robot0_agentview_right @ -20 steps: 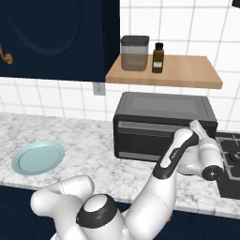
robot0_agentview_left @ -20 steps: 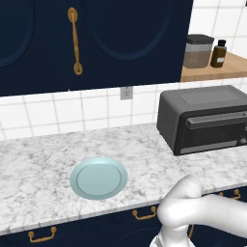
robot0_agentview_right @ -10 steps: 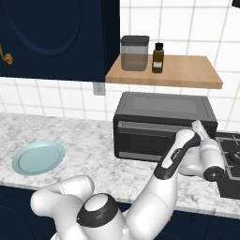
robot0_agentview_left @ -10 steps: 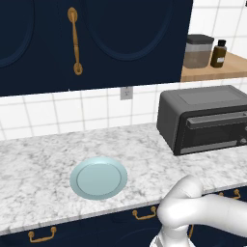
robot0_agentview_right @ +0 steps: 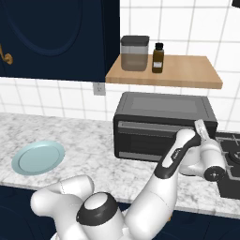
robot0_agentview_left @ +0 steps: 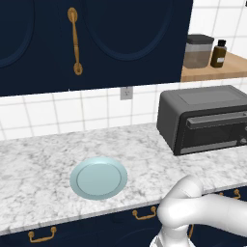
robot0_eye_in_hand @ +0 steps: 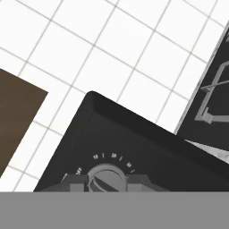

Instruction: Pick up the kebab skewer and baguette bread, and place them inside the toaster oven. Close the toaster oven door and start by setting the timer.

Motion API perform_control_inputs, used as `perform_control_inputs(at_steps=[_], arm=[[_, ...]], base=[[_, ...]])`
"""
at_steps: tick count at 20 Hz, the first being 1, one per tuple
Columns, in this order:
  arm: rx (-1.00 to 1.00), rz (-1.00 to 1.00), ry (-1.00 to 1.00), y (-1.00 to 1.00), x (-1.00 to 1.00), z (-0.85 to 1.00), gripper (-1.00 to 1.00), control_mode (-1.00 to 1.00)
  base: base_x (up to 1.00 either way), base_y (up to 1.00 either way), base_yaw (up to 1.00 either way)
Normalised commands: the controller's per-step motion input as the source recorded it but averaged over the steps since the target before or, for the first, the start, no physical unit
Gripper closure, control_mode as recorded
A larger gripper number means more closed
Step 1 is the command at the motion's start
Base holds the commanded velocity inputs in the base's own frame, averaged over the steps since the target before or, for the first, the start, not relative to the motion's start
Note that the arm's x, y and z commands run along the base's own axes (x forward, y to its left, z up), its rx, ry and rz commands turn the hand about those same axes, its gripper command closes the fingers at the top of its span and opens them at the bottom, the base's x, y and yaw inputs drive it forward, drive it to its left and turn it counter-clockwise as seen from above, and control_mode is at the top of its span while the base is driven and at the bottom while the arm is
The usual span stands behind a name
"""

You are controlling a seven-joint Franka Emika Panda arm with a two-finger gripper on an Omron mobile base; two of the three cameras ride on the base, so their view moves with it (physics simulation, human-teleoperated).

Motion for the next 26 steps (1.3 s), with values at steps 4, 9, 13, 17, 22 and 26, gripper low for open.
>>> perform_control_inputs(at_steps=[4, 9, 13, 17, 22, 26], arm=[[0.14, -0.01, 0.0, -0.15, -0.05, -0.03, 1.0, -1.0], [0.15, -0.01, 0.0, -0.19, -0.07, -0.03, 1.0, -1.0], [0.14, -0.01, 0.0, -0.17, -0.05, -0.03, 1.0, -1.0], [0.15, -0.01, 0.0, -0.17, -0.04, -0.04, 1.0, -1.0], [0.16, 0.0, 0.0, -0.18, -0.01, -0.06, 1.0, -1.0], [0.17, 0.0, 0.0, -0.18, 0.0, -0.03, 1.0, -1.0]], base=[[0.0, 0.0, 0.0], [0.0, 0.0, 0.0], [0.0, 0.0, 0.0], [0.0, 0.0, 0.0], [0.0, 0.0, 0.0], [0.0, 0.0, 0.0]])
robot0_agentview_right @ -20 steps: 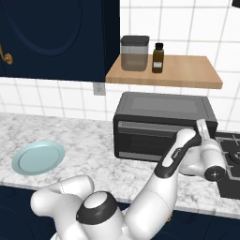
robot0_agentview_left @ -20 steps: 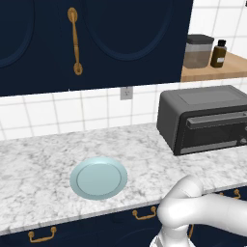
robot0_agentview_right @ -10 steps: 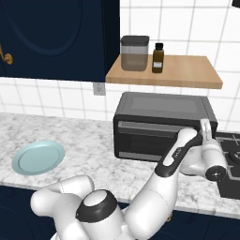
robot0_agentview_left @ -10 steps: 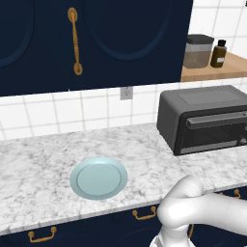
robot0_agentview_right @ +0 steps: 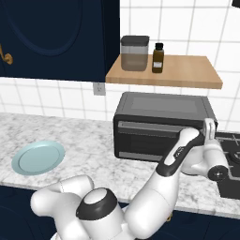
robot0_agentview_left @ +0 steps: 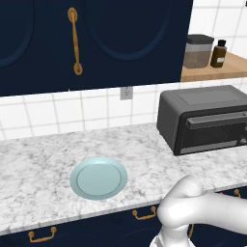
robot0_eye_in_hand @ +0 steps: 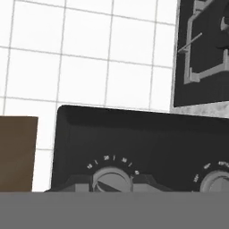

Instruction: Pick up the kebab skewer and baguette bread, and place them inside the toaster oven. Close the toaster oven door and start by setting the timer.

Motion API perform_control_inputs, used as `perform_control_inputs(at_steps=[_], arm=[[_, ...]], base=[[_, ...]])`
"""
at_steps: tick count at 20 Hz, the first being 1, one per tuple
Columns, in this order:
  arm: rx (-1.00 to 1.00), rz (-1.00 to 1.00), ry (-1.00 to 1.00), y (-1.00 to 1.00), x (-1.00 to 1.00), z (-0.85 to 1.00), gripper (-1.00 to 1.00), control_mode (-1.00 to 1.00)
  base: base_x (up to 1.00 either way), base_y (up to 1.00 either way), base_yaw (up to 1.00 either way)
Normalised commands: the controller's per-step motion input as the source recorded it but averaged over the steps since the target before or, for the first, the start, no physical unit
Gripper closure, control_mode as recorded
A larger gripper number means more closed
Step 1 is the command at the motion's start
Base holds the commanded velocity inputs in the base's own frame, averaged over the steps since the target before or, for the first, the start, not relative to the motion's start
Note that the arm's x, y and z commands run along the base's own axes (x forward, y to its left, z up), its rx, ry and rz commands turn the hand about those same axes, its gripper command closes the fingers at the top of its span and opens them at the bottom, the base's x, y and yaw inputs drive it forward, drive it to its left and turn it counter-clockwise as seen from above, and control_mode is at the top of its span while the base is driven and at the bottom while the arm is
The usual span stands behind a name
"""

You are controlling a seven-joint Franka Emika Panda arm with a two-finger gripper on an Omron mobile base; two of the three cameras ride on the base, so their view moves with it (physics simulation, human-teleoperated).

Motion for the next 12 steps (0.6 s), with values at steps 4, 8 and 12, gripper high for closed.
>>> perform_control_inputs(at_steps=[4, 8, 12], arm=[[0.17, 0.0, 0.0, -0.16, 0.0, -0.05, 1.0, -1.0], [0.18, 0.0, 0.0, -0.16, 0.0, -0.05, 1.0, -1.0], [0.18, 0.0, 0.0, -0.17, 0.0, -0.05, 1.0, -1.0]], base=[[0.0, 0.0, 0.0], [0.0, 0.0, 0.0], [0.0, 0.0, 0.0]])
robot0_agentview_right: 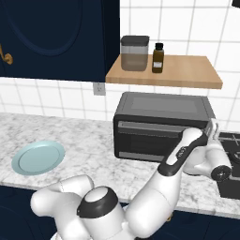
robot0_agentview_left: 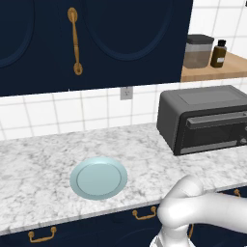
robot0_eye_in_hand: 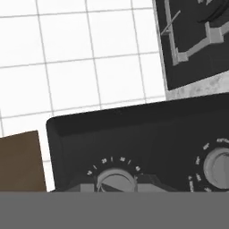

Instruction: Pick up the kebab skewer and baguette bread, and place them inside the toaster oven. Close the toaster oven door and start by setting the timer.

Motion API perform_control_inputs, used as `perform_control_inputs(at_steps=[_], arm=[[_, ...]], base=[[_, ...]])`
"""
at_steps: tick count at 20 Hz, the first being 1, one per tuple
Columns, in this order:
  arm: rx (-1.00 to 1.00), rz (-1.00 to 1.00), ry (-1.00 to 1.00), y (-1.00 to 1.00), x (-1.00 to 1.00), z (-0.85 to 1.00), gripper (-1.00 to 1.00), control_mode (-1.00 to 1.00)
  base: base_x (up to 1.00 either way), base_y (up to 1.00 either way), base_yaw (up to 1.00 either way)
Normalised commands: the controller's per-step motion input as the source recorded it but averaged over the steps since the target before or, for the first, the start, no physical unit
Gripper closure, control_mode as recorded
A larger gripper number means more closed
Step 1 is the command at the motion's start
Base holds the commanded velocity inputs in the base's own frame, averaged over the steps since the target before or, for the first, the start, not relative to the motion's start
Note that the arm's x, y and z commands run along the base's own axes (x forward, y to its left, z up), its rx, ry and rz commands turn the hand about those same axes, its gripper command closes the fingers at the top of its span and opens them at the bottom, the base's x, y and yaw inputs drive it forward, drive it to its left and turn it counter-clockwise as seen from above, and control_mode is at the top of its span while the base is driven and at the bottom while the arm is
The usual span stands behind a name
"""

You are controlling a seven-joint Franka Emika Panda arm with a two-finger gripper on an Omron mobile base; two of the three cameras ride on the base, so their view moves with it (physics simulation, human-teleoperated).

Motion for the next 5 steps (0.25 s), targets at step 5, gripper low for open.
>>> perform_control_inputs(at_steps=[5], arm=[[0.18, 0.0, 0.0, -0.16, 0.0, -0.02, 1.0, -1.0]], base=[[0.0, 0.0, 0.0]])
